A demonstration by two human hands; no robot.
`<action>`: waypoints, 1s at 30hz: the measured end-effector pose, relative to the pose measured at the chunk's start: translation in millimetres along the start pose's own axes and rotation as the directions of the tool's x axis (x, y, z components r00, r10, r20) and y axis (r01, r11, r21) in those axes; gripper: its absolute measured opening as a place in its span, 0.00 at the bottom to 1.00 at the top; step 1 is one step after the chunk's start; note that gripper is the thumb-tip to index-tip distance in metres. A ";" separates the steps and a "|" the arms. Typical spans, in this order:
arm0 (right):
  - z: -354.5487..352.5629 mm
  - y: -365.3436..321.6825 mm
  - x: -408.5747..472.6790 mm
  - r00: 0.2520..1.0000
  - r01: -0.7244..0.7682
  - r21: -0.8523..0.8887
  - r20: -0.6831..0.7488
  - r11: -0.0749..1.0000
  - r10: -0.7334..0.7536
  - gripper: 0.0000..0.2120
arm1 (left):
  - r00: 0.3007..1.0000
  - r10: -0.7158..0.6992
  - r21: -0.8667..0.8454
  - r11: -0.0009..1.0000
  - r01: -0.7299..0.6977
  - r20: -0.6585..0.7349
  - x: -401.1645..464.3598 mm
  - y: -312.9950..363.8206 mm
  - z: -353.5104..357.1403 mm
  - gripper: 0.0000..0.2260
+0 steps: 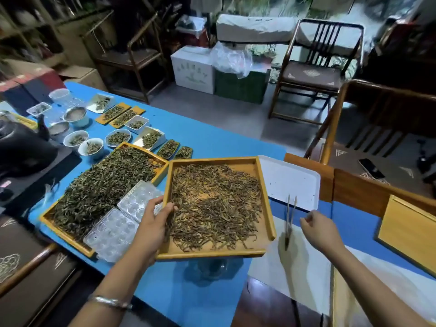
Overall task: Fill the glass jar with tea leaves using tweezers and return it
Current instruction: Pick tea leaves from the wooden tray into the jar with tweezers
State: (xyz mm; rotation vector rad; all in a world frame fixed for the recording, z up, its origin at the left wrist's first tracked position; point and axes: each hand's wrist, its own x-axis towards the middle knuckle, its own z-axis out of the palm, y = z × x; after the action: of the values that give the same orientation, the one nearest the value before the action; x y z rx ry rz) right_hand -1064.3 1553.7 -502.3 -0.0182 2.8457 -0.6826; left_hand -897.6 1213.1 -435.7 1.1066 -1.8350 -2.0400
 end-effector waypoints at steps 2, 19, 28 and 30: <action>21.2 8.3 14.5 0.997 -0.060 -0.047 0.048 0.997 0.062 0.14 | 0.998 0.020 0.026 0.999 -0.018 -0.067 -0.3 -0.8 -10.3 0.11; 43.5 -7.6 -15.9 0.996 -0.057 0.142 -0.059 0.988 0.066 0.07 | 0.993 0.017 -0.028 0.999 -0.021 -0.113 2.8 -3.1 -31.9 0.12; -9.1 -97.9 -126.4 0.986 0.143 0.290 -0.125 0.946 -0.111 0.05 | 0.996 0.084 0.038 0.996 -0.083 -0.004 32.7 9.1 -50.1 0.09; -8.3 -122.3 -139.5 0.984 0.170 0.281 -0.099 0.944 -0.148 0.03 | 0.995 0.092 0.015 0.996 -0.092 0.034 44.9 12.4 -54.2 0.08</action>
State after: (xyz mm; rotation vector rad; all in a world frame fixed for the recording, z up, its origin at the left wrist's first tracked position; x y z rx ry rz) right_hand -934.4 1456.8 -411.6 -0.1817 2.8070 -1.1519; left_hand -899.6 1141.8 -440.0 0.9785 -1.8848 -2.0074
